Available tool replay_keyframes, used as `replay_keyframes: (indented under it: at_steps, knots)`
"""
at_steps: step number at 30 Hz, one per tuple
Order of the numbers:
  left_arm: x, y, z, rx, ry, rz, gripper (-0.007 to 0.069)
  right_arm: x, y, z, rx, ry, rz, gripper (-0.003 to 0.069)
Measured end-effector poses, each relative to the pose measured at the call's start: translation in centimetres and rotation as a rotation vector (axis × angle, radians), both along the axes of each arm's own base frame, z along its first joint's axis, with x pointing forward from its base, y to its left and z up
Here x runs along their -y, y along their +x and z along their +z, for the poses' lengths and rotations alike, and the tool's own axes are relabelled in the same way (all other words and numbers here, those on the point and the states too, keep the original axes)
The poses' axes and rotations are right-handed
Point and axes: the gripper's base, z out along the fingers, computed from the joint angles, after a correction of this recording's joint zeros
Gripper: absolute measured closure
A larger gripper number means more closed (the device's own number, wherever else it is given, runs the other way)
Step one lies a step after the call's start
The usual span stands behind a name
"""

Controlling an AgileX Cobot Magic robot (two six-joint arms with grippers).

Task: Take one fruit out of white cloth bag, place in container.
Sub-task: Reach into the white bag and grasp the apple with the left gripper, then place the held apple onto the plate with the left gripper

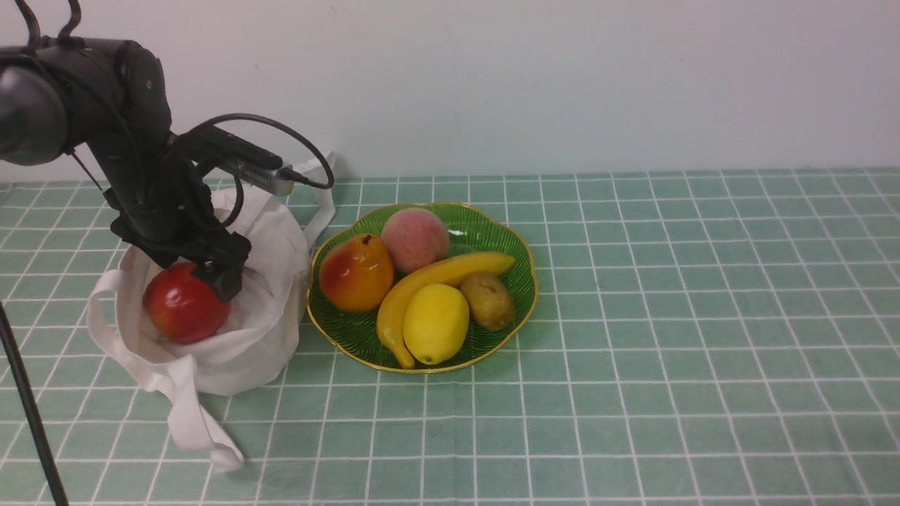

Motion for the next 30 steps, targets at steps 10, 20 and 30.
replay_keyframes:
  at_steps: [10, 20, 30]
  knots:
    - [-0.8, 0.8, -2.4, -0.024, 0.108, -0.010, -0.0054, 0.0, 0.0, 0.0, 0.000, 0.000, 0.000, 0.0671]
    - [-0.5, 0.6, -2.6, -0.063, 0.089, 0.085, 0.0031, 0.0, 0.0, 0.0, 0.000, 0.000, 0.000, 0.0671]
    - [5.8, 0.1, 7.2, 0.129, -0.221, 0.054, 0.0031, 0.0, 0.0, 0.0, 0.000, 0.000, 0.000, 0.0671]
